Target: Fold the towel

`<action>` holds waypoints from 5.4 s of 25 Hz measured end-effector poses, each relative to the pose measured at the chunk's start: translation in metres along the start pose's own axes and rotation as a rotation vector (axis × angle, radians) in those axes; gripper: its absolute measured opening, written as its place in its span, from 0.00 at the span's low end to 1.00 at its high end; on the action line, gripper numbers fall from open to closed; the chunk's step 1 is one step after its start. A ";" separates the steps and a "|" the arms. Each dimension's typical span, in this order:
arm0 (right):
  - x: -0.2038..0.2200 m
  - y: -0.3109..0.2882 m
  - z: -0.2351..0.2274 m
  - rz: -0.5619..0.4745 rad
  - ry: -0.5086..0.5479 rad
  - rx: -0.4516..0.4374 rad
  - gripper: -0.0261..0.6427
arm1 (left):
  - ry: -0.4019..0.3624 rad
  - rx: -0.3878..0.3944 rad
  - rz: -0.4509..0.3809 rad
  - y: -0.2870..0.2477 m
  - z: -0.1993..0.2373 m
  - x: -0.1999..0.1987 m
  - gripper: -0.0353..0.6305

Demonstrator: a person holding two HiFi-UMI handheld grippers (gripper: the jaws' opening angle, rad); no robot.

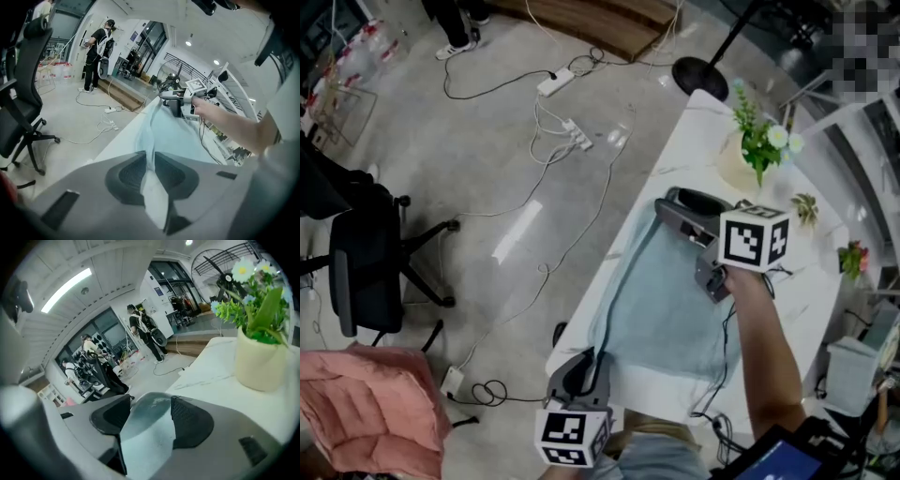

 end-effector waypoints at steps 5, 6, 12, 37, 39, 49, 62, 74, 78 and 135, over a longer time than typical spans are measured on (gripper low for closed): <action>0.005 0.009 -0.002 0.086 0.157 0.036 0.47 | -0.008 0.015 0.032 0.000 0.000 0.002 0.15; 0.002 0.015 -0.001 0.092 0.187 0.045 0.46 | -0.004 0.017 0.029 0.001 0.000 -0.001 0.15; 0.008 0.099 0.034 -0.045 0.224 -0.048 0.42 | 0.020 0.046 -0.003 0.002 0.015 -0.020 0.15; 0.285 0.270 0.087 0.218 0.650 0.584 0.13 | 0.073 0.118 0.236 -0.007 0.021 -0.022 0.08; 0.294 0.283 0.086 0.250 0.672 0.598 0.13 | 0.079 0.134 0.248 -0.007 0.008 -0.013 0.08; 0.336 0.305 0.081 0.380 0.729 0.554 0.11 | 0.135 0.143 0.279 0.001 -0.007 0.025 0.08; 0.252 0.313 0.111 0.117 0.401 0.336 0.22 | -0.066 0.231 0.276 0.080 -0.040 0.027 0.26; 0.297 0.256 0.093 0.159 0.362 0.255 0.19 | -0.282 0.267 0.107 0.011 -0.101 0.016 0.15; 0.248 0.291 0.064 -0.006 0.281 0.314 0.19 | -0.272 0.171 0.112 0.007 -0.082 0.017 0.15; 0.329 0.347 -0.017 -0.138 -0.688 0.473 0.10 | -0.399 0.309 0.390 -0.090 -0.143 0.014 0.14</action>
Point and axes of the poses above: the fingertips, and each gripper's own axes: y backward along the fingers, z to its left, x out of its underside, the point moved 6 cm from there along y, backward along the fingers, and after that the axes turned 4 degrees about y, right-handed, at the moved point
